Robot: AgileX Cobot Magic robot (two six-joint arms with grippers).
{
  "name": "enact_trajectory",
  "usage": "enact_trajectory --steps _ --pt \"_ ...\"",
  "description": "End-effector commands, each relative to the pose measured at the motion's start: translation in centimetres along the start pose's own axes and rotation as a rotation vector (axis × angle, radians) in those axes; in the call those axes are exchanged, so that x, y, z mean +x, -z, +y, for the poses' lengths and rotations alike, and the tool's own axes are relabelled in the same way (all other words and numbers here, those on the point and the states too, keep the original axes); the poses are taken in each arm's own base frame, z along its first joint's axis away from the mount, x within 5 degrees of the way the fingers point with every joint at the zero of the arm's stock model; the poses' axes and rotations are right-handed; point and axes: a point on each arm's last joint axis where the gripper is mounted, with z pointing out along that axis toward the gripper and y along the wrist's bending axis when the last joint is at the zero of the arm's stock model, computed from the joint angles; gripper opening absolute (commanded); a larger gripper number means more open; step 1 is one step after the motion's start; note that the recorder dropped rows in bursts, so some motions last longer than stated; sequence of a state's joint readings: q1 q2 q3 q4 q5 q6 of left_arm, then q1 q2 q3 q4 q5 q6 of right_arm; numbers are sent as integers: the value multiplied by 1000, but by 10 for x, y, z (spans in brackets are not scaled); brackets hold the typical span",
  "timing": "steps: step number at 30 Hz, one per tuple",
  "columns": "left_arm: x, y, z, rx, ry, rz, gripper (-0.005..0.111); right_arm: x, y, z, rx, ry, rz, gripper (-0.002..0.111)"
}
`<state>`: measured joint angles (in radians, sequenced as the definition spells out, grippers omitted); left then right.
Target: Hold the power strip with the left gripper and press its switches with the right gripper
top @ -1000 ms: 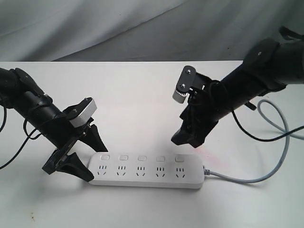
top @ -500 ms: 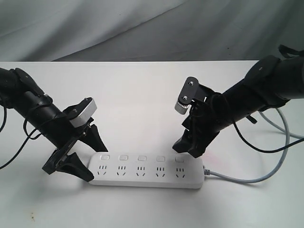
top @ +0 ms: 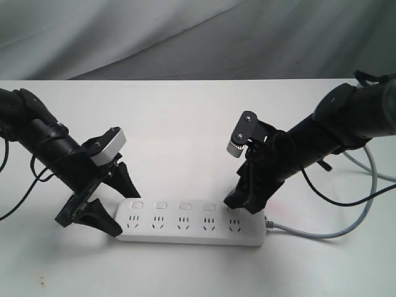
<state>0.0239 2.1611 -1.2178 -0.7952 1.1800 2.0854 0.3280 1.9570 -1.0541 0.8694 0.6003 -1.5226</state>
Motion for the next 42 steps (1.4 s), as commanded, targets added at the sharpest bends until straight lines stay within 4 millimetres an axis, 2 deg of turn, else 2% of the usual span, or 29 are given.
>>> enact_trajectory --steps 1,5,7,8,10,11,12,13,14,15,17,19,20,21,24,28,34,42 --pt "7 -4 4 -44 -15 64 61 18 -7 5 29 4 57 68" --pt "7 -4 4 -44 -15 64 61 22 -9 5 38 9 71 68" --pt "7 -4 4 -44 -15 64 61 16 -5 5 45 -48 22 68" --pt "7 -4 4 -44 -15 64 61 9 2 5 61 -68 -21 68" --pt "7 -4 4 -44 -15 64 61 -10 29 6 141 -102 -127 68" --pt "7 -4 4 -44 -15 64 61 -24 60 5 263 -108 -205 68" --pt "7 -4 4 -44 -15 64 61 -30 77 4 336 -108 -244 68" --pt "7 -4 4 -44 -15 64 61 -40 109 5 476 -120 -323 68" --pt "7 -4 4 -44 -15 64 61 -45 128 6 560 -134 -371 68" --pt "7 -4 4 -44 -15 64 61 -51 162 9 705 -167 -464 68" --pt "7 -4 4 -44 -15 64 61 -54 195 16 822 -204 -561 68" --pt "7 -4 4 -44 -15 64 61 -56 225 29 896 -196 -644 68" --pt "7 -4 4 -44 -15 64 61 -57 251 45 925 -171 -714 66" --pt "7 -4 4 -44 -15 64 61 -56 272 61 942 -149 -777 56" --pt "7 -4 4 -44 -15 64 61 -53 298 80 947 -198 -891 33" --pt "7 -4 4 -44 -15 64 61 -48 320 98 931 -271 -1014 2" --pt "7 -4 4 -44 -15 64 61 -41 345 125 893 -279 -1135 0" --pt "7 -4 4 -44 -15 64 61 -37 355 135 902 -264 -1170 0"
